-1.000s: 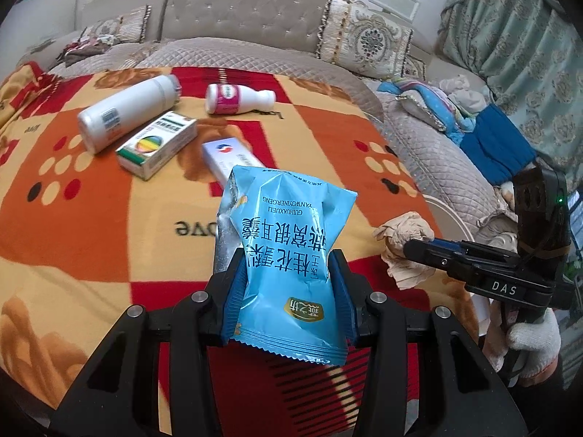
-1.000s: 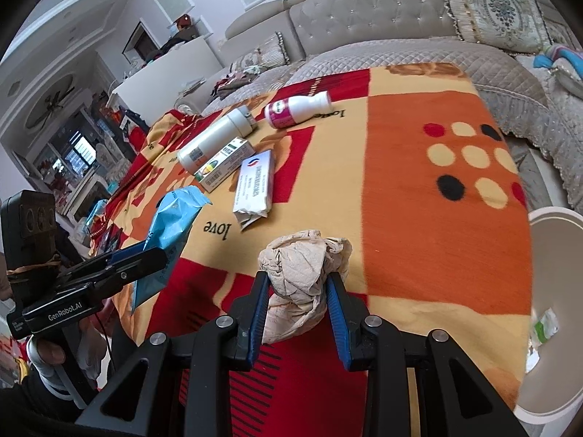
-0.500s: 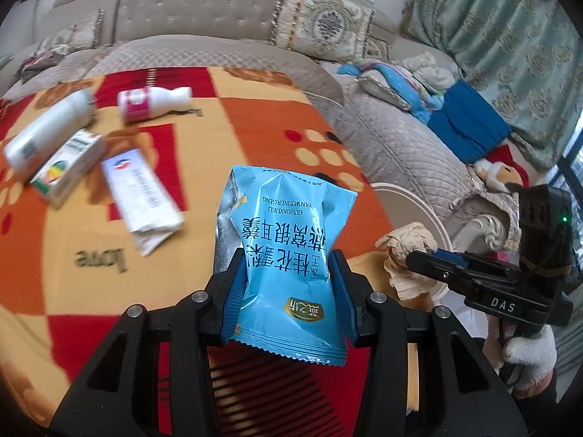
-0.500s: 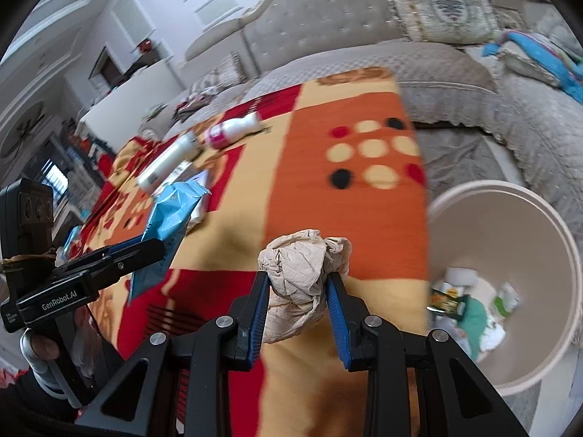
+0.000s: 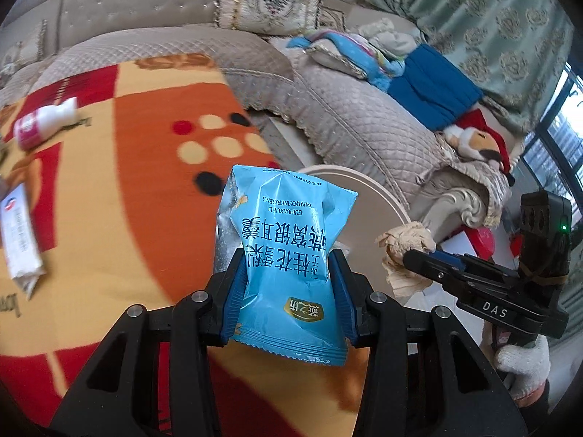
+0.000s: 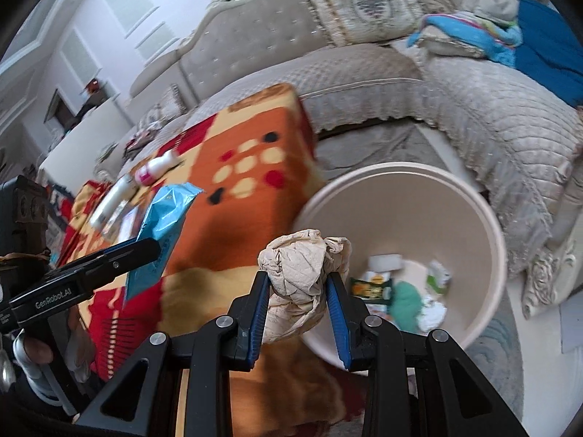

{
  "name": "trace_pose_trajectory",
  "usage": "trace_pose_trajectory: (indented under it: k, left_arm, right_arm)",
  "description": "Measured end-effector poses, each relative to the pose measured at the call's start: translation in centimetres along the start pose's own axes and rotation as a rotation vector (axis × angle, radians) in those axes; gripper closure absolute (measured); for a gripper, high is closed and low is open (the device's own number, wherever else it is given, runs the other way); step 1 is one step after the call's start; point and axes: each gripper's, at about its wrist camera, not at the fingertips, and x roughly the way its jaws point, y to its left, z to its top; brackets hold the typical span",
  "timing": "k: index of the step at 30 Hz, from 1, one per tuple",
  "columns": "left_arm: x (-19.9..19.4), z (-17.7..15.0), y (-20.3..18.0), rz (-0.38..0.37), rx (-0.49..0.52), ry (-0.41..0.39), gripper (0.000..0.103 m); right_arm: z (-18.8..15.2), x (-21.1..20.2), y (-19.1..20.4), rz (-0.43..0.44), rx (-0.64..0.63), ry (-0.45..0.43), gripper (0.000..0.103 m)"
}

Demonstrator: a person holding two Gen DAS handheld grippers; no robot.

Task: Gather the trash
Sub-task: 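Carry the blue packet and beige paper over the beige bin with both grippers, then open both grippers to drop the packet and paper into the bin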

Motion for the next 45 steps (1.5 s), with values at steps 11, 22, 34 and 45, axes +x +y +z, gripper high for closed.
trace_pose_trajectory:
  k: [11,22,34,45]
  left_arm:
    - [3.3,1.2,-3.1,-0.010,0.048,0.030,0.060]
    - [4.9,1.5,-3.5,-0.004,0.051,0.050,0.060]
    - [6.0,1.8,-3.8,-0.062,0.027,0.067,0.051]
    - [5.6,1.7,-3.3,-0.083,0.001,0.081,0.047]
  right_arm:
    - [-0.1,1.1,-4.6,-0.058,0.083,0.012,0.072]
    - [0.1,2.5,-5.3,-0.087,0.089,0.030,0.072]
    - [0.3,3.4,-6.6,-0.123,0.124,0.035,0.058]
    - [0.2,2.8,-6.2,-0.120,0.135,0.043,0.056]
